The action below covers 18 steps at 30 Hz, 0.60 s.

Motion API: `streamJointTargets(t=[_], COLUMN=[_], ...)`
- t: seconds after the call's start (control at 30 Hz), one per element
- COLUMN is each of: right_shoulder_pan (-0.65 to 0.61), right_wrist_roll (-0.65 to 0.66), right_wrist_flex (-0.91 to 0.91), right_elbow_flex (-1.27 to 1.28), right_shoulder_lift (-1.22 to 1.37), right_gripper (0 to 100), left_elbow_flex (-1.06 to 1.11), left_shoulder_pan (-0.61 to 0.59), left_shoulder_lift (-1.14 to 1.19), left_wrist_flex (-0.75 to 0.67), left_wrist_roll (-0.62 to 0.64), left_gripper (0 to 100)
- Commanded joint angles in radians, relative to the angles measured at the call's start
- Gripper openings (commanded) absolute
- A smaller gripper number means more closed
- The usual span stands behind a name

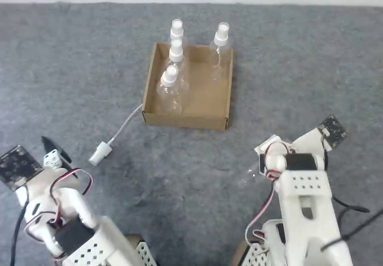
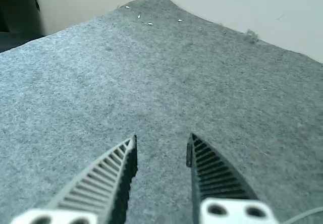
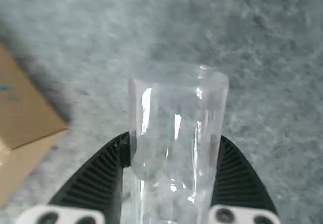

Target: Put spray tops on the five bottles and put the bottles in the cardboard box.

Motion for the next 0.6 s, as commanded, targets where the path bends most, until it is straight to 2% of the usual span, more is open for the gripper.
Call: streamJointTargets(t=[0.0,0.1,0.3,0.57], right_shoulder_pan=[0.015,0.015,0.005,0.015], right_wrist_roll=[-0.012,-0.014,-0.054,-0.092], right_wrist_flex=[-0.031,-0.031,-0.031,-0.027], right_elbow_flex=[-0.121,-0.178,-0.253,-0.348], right_shoulder_lift=[0.102,0.171,0.280,0.395], right_gripper=[13.9,15.6,33.7,34.0], left_elbow_flex=[-0.005,-0.002,-0.001,-0.001], left_shoulder_pan=[0.003,0.003,0.003,0.005], left_shoulder_lift=[-0.020,-0.020,-0.020,-0.020], left_wrist_flex=[-0.031,-0.032,-0.032,-0.032], left_wrist_roll=[0.005,0.005,0.005,0.005], left_gripper=[16,16,16,16])
